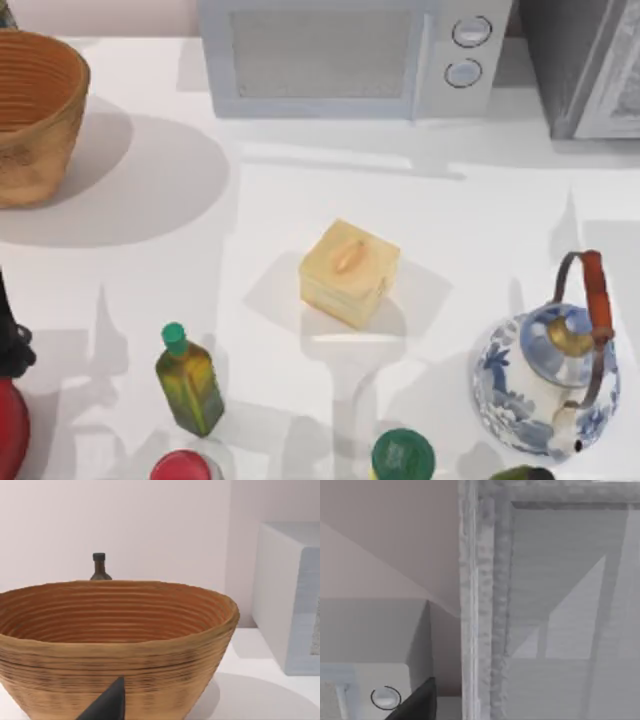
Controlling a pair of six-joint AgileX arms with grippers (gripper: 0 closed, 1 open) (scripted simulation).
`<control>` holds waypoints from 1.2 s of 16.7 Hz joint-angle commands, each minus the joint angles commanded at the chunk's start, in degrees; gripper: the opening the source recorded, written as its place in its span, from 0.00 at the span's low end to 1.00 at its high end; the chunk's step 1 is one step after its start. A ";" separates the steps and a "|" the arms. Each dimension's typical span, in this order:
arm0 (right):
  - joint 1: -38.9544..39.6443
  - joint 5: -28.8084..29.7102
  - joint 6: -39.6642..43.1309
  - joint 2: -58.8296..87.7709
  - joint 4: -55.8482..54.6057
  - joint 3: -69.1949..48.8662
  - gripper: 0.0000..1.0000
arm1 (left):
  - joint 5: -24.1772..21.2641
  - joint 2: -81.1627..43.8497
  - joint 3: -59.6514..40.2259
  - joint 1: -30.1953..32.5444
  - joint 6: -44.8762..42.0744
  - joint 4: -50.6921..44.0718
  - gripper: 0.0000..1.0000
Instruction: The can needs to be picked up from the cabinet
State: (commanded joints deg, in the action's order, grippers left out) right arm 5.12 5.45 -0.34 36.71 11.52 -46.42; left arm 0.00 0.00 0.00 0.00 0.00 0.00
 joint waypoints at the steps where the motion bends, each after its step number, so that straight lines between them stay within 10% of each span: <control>1: 0.57 0.61 -0.04 4.09 1.28 -5.48 1.00 | 0.00 0.00 0.00 0.00 0.00 0.00 1.00; 11: 5.02 5.35 -0.48 36.10 11.36 -49.22 1.00 | 0.00 0.00 0.00 0.00 0.00 0.00 1.00; 20: 5.41 5.96 -0.54 39.32 12.13 -53.23 1.00 | 0.00 0.00 0.00 0.00 0.00 0.00 1.00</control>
State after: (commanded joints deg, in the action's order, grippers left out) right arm 10.53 11.41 -0.88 76.03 23.65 -99.64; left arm 0.00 0.00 0.00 0.00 0.00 0.00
